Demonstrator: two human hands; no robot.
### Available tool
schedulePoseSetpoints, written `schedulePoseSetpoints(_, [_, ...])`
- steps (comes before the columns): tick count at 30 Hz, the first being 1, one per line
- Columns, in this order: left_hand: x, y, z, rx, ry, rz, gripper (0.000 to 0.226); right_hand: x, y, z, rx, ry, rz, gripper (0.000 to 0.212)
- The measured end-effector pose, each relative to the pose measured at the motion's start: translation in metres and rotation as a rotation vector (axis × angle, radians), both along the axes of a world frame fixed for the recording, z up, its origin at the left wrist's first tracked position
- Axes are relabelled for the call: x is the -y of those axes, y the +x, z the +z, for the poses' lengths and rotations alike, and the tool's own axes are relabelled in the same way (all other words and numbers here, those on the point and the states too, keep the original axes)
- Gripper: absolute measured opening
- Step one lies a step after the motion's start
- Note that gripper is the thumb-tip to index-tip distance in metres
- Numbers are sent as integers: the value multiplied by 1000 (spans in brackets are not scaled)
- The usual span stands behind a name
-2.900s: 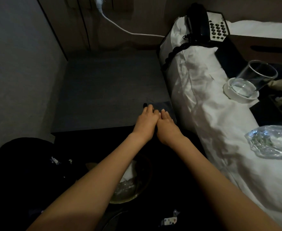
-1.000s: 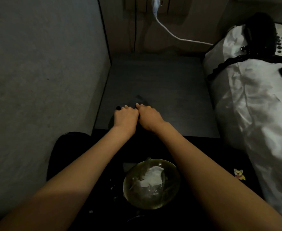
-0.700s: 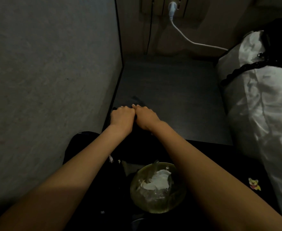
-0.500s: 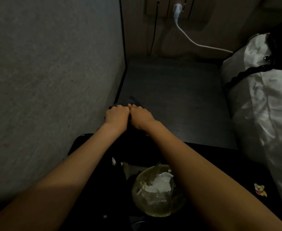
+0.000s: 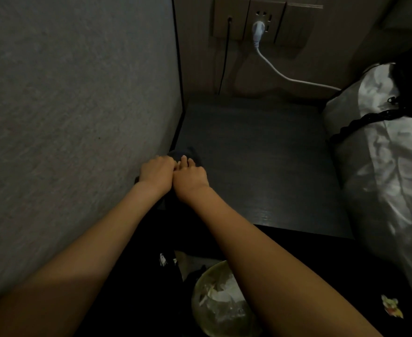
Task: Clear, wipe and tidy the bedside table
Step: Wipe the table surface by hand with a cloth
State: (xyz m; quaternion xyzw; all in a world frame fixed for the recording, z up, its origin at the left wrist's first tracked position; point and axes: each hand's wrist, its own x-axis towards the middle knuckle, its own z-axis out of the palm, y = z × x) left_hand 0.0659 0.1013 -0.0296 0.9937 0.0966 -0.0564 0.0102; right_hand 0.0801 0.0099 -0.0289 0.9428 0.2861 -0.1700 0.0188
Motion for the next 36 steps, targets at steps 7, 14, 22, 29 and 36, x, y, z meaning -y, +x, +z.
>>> schedulePoseSetpoints(7, [-6,20,-9,-115,-32,-126,47,-4,13,-2,44,-62,-26,65])
schedulePoseSetpoints(14, [14,31,-13,-88,-70,-159,49,15,24,-6,52,-62,-68,65])
schedulePoseSetpoints(22, [69,50,-11,-91,-73,-220,47,68,38,-5,62,-71,-155,68])
schedulePoseSetpoints(29, [123,66,-9,-80,-73,-284,47,121,46,-3,63,-82,-219,68])
schedulePoseSetpoints(36, [180,79,-9,-84,-90,-361,46,177,51,-1,62,-98,-299,68])
